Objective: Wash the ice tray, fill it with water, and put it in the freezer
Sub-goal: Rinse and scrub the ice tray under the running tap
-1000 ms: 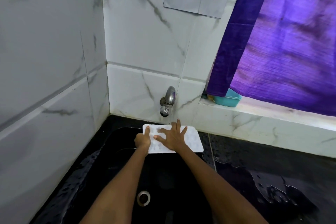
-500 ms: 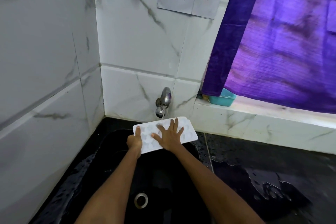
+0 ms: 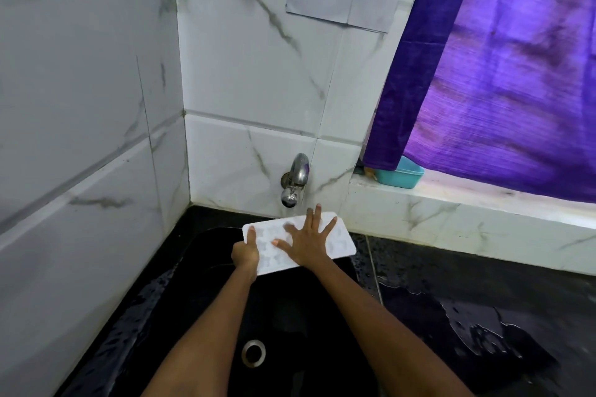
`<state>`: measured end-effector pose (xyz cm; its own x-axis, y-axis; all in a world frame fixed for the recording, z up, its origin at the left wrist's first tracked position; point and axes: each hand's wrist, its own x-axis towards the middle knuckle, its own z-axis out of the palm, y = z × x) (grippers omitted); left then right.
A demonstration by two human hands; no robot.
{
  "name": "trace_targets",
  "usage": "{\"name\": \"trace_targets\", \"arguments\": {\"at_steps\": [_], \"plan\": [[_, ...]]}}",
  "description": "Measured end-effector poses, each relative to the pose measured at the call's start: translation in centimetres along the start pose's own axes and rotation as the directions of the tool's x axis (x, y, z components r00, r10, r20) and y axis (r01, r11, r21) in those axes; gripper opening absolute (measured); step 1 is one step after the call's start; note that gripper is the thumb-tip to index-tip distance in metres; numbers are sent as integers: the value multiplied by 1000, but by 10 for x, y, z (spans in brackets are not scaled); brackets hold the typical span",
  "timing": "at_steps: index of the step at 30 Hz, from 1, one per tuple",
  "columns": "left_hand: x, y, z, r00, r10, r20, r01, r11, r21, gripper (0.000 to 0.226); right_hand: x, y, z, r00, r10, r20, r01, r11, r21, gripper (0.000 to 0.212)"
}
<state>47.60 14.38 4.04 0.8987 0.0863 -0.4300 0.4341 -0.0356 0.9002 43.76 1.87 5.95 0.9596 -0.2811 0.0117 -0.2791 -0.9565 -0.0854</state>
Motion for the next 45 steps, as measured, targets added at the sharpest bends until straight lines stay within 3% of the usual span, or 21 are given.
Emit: {"name": "trace_targets", "arguments": {"at_steps": [3, 7, 9, 12, 15, 19, 24, 29, 32, 36, 38, 40, 41, 43, 45], "plan": [[3, 3, -2, 1000, 2, 4, -2, 1000, 8, 62, 0, 6, -4, 998, -34, 57, 29, 996, 82, 62], [2, 0, -3, 1000, 17, 11, -18, 999, 50, 61, 3, 6, -6, 998, -29, 53, 32, 997, -67, 58], [2, 0, -1, 1000, 8, -1, -8, 1000, 24, 61, 3, -1, -3, 998, -33, 62, 36, 998, -45, 64], [5, 3, -6, 1000, 21, 0, -21, 999, 46, 61, 4, 2, -6, 998, -24, 53, 22, 999, 26, 56], [6, 2, -5, 999, 36, 9, -36, 998, 57, 61, 6, -2, -3, 1000, -1, 23, 1, 999, -40, 60], [8, 1, -5, 999, 32, 13, -33, 997, 73, 61, 6, 4, 3, 994, -57, 91, 43, 988, 149, 57], [14, -4, -16, 999, 23, -45, -20, 997, 69, 61, 5, 25, 4, 999, 18, -47, -8, 976, 216, 47], [11, -2, -13, 999, 38, -14, -37, 998, 43, 60, 6, 11, 6, 997, 40, 69, -49, 990, 135, 62], [13, -2, -19, 998, 31, -46, -30, 999, 27, 61, 7, 12, 1, 999, -15, 49, 5, 982, 191, 60], [13, -2, -24, 997, 47, -56, -44, 998, 48, 60, 6, 13, 1, 998, -49, 34, 48, 998, 43, 73], [13, -1, -26, 997, 42, -69, -39, 999, 33, 60, 6, 7, 4, 998, -51, 29, 46, 990, 136, 74], [14, -2, -31, 996, 47, -81, -44, 998, 41, 60, 5, 9, 4, 996, -65, 58, 49, 969, 242, 61], [14, -3, -33, 996, 51, -77, -47, 997, 55, 60, 5, 13, 3, 995, -74, 67, 57, 972, 229, 60], [14, -7, -36, 997, 53, -61, -49, 996, 68, 60, 5, 13, 4, 995, -77, 63, 66, 985, 159, 78], [14, -9, -35, 998, 42, -50, -40, 998, 51, 61, 3, 6, 6, 996, -73, 49, 63, 982, 177, 73]]}}
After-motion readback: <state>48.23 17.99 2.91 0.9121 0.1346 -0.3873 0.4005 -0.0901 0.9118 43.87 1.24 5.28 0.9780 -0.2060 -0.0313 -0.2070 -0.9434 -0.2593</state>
